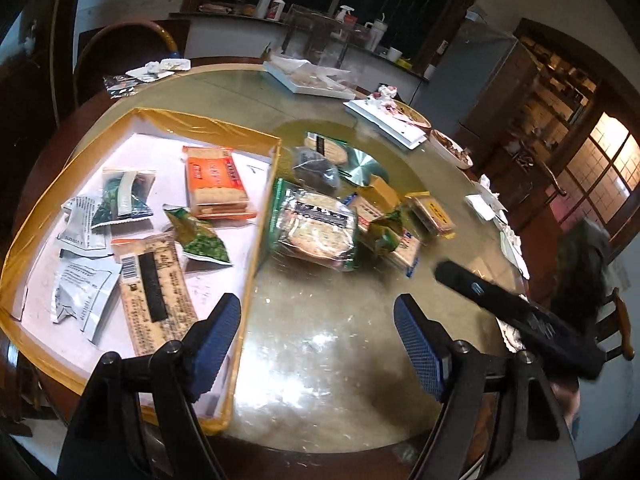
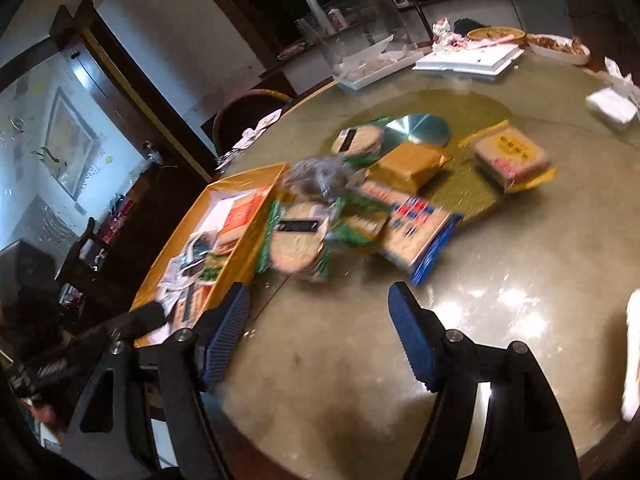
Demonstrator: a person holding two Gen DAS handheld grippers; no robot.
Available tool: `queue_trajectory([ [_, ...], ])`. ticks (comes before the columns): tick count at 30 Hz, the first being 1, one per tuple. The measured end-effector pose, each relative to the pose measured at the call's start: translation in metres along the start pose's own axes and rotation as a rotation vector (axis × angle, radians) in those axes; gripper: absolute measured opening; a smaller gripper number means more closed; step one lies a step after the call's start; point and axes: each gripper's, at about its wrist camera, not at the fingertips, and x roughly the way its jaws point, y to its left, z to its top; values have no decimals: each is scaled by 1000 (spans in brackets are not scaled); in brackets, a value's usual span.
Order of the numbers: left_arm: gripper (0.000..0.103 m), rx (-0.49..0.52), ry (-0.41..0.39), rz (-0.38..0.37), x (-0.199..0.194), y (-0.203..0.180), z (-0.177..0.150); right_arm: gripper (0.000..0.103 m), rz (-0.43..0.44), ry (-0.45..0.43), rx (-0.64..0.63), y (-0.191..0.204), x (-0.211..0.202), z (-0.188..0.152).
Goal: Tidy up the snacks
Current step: 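Grasp the green pea bag with the right gripper while the left gripper grasps the round cracker pack, then carry the round cracker pack and pea bag over the tray with both grippers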
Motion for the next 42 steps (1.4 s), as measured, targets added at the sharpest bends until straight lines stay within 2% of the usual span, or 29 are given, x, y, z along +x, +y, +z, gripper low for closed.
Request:
queue_trajectory([
  [3,79,18,-12,27,-3,-5,-3,73,18,35,44,-6,24,22],
  [7,79,4,-10,34,-3,0,-5,71,-38,75,128,-17,54,43],
  [10,79,-19,-9,34,0,4,-6,62,-98,83,127,-15,68,50],
  [12,79,-31,7,30,4,7,-4,53,-131,107,121,-13,78,48],
  [13,79,-35,13,22,5,8,-2,45,-139,115,130,-14,81,44],
  [17,79,-45,10,16,7,10,3,35,-106,97,148,-15,71,35],
  [22,79,-20,31,1,24,2,16,33,-53,28,157,-18,26,5],
  [24,79,-11,66,-5,40,-5,27,33,-66,3,174,-24,7,-13],
  [29,79,29,160,-2,97,-22,62,33,-90,-25,166,-28,-12,-35],
  [34,79,26,193,69,142,-30,99,33,-89,-37,146,-31,-15,-39],
  [37,73,64,234,152,166,-37,100,33,-87,-44,151,-33,-15,-37],
  [39,56,121,255,203,175,-40,92,33,-84,-44,146,-34,-17,-38],
  [40,55,145,241,211,174,-42,87,33,-84,-44,142,-34,-17,-39],
  [41,49,178,220,203,169,-45,81,33,-85,-46,139,-34,-18,-39],
  [42,46,209,220,196,162,-49,74,33,-84,-47,139,-34,-18,-40],
])
